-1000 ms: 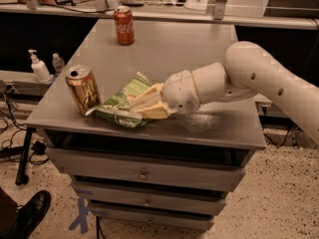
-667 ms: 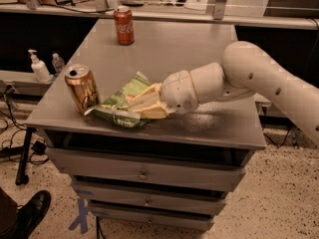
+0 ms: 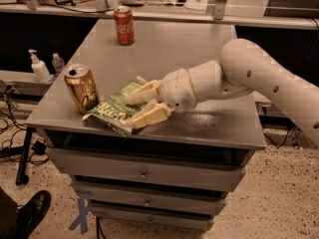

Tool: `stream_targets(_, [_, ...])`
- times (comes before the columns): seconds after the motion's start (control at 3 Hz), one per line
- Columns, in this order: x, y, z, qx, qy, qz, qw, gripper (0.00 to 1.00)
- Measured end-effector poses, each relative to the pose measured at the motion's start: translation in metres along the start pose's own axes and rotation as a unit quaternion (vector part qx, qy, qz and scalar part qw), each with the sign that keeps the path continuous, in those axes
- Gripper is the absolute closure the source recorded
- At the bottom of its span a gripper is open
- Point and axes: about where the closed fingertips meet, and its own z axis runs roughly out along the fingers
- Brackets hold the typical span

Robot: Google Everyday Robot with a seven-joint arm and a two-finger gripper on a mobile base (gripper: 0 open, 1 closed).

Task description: Move green jalapeno chip bag near orange can

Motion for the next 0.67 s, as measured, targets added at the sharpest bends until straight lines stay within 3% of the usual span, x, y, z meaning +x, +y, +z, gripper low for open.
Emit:
stream_targets(0.33, [-0.0035,-0.0012,-0.0013,0.001,0.002,-0.004,1.0,0.0])
stream_targets(0.67, [-0.012,-0.0071,-0.008,0.012,0.007,-0.019,0.9997,0.0])
